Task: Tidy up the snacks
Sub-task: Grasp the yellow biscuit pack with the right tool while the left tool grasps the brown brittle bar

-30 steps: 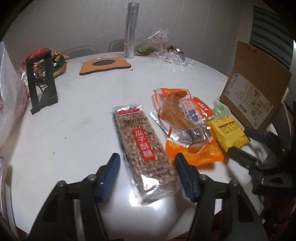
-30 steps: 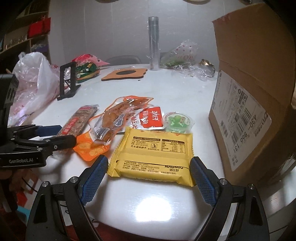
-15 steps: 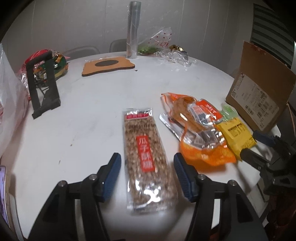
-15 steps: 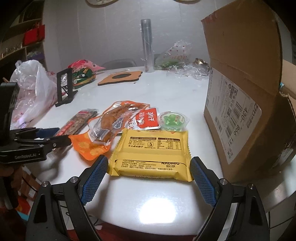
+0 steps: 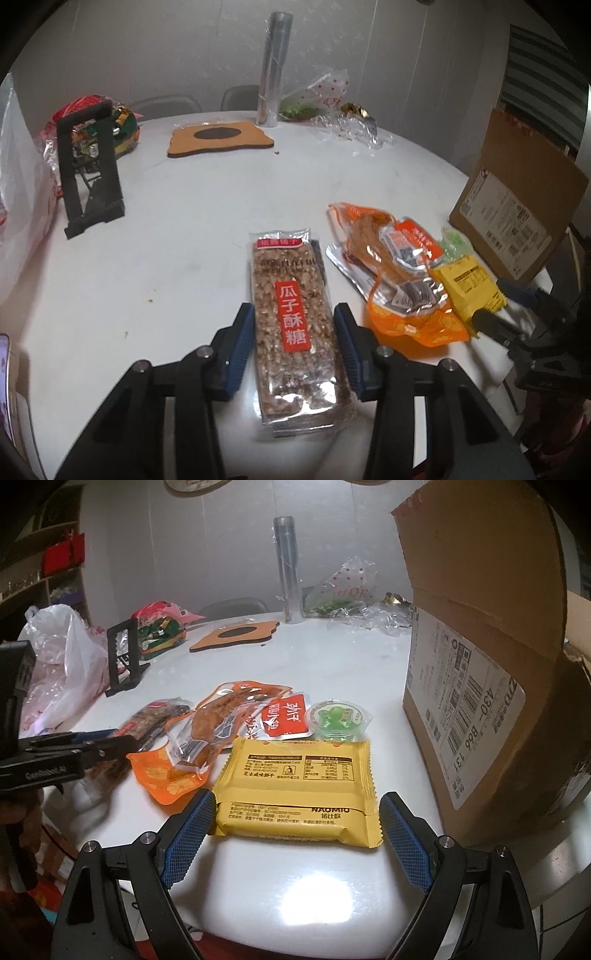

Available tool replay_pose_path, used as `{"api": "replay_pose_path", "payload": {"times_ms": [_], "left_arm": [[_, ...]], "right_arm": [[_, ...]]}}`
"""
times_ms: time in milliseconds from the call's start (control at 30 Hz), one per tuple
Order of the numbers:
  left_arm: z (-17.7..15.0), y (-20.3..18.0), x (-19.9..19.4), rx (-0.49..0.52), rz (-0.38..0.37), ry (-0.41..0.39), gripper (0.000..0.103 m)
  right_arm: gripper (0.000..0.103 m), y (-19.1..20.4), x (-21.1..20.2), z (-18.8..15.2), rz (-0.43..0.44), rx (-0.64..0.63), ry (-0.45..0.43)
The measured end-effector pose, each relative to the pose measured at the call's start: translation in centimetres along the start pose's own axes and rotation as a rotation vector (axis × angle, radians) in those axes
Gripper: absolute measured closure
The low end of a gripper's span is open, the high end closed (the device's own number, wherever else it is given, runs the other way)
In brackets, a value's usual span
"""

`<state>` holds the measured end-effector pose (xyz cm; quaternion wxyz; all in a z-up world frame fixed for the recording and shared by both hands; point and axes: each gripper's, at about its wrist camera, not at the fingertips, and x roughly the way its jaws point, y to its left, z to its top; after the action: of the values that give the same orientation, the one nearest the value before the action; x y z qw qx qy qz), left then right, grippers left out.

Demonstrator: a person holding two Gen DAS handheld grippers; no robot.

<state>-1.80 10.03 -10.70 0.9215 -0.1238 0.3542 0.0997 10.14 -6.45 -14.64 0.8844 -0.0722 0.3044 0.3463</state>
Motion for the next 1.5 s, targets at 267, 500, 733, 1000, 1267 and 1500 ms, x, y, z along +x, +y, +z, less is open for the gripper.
{"api": "replay_pose_path", "payload": {"times_ms": [267,500,733,1000,1267,1500], "left_arm": [[0.5,0.0,-0.6,0.007,-0.017,-0.028,0.062],[0.7,-0.4,-0.5,0.019,-0.047,-0.033,0.062],[0.9,0.1,-1.2,0.025,-0.057,-0.055,0.062],[0.8,0.8,-1.4,0.011,-0.059,-0.066,0.062],[0.9,0.8,-1.5,0.022,-0.067,-0.071,0.073],[0.6,0.8,-0.2,0.032,-0.06,-0.029,0.072]], "right_arm": [[0.012,0.0,0.3,-0.3,0.047,0.018,0.016],[0.012,1.5,-0.8,-1.0,0.143,-0.014,0.048],[0.013,1.0,-0.4,1.7,0.167,-0.111,0.013],[0.013,0.8,3.5,3.9,0.306,-0.161,0.102],[0.013,-0.4,3.8,3.9,0.349,-0.12,0.176],[0.013,-0.3,1.6,2.2,0.343,-0.16,0.203]]}}
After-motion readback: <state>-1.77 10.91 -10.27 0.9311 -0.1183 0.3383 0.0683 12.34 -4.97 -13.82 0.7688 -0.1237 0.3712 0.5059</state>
